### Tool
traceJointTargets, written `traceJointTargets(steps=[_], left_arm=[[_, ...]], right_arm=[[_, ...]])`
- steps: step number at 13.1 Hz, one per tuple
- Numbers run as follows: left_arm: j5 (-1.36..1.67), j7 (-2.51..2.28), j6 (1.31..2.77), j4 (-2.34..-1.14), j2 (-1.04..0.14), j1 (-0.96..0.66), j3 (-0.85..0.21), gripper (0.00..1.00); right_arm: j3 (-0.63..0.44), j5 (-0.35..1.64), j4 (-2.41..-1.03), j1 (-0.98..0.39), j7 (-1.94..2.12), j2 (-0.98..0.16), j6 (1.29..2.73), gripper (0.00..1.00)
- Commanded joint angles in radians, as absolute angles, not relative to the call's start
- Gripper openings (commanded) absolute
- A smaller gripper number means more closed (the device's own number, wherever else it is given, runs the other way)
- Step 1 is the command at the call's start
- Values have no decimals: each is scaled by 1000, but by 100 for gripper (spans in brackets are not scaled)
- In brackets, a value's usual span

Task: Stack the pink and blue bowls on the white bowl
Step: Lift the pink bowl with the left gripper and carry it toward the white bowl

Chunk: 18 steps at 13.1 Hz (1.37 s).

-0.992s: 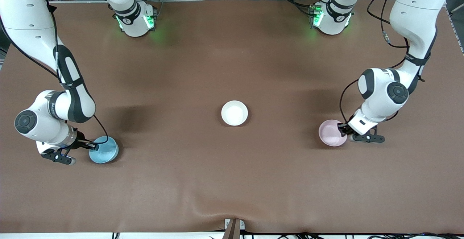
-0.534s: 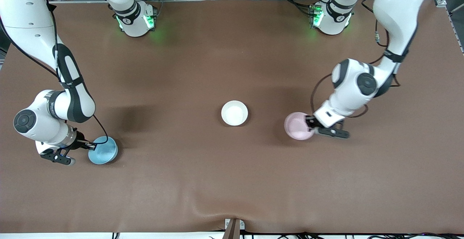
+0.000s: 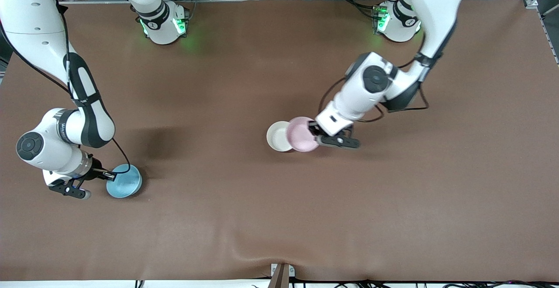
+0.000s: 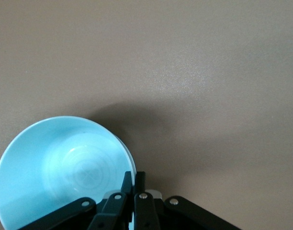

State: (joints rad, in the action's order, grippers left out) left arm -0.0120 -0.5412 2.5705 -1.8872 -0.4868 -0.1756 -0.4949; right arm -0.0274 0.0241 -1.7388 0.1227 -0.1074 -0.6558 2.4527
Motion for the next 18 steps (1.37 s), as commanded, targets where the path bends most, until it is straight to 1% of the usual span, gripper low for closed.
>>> traceJointTargets(steps=[1,4,8,14,17,18], left_arm=[[-12,-552,2549,-1819,-549,-218,-485,0],[-14,-554,2551,-1819,-583,-261,-470,0],[-12,-558,2551,-1789,-614,-340,-399,0],[-14,-557,2551,-1769,-632,-345,-394,0],[-14,-557,2551,-1743,-655,-347,-391,0],[-15,-557,2551,-1735,-658,-347,-391,9]], right_arm=[[-25,25,-1749,130,-117,-658,2467,0],[-25,23,-1749,130,-115,-657,2467,0],[-25,25,-1750,126,-117,-628,2447,0],[-18,25,-1749,120,-118,-513,2295,0],[-17,28,-1749,89,-120,-451,2221,0],[-17,29,-1749,69,-120,-431,2192,0]])
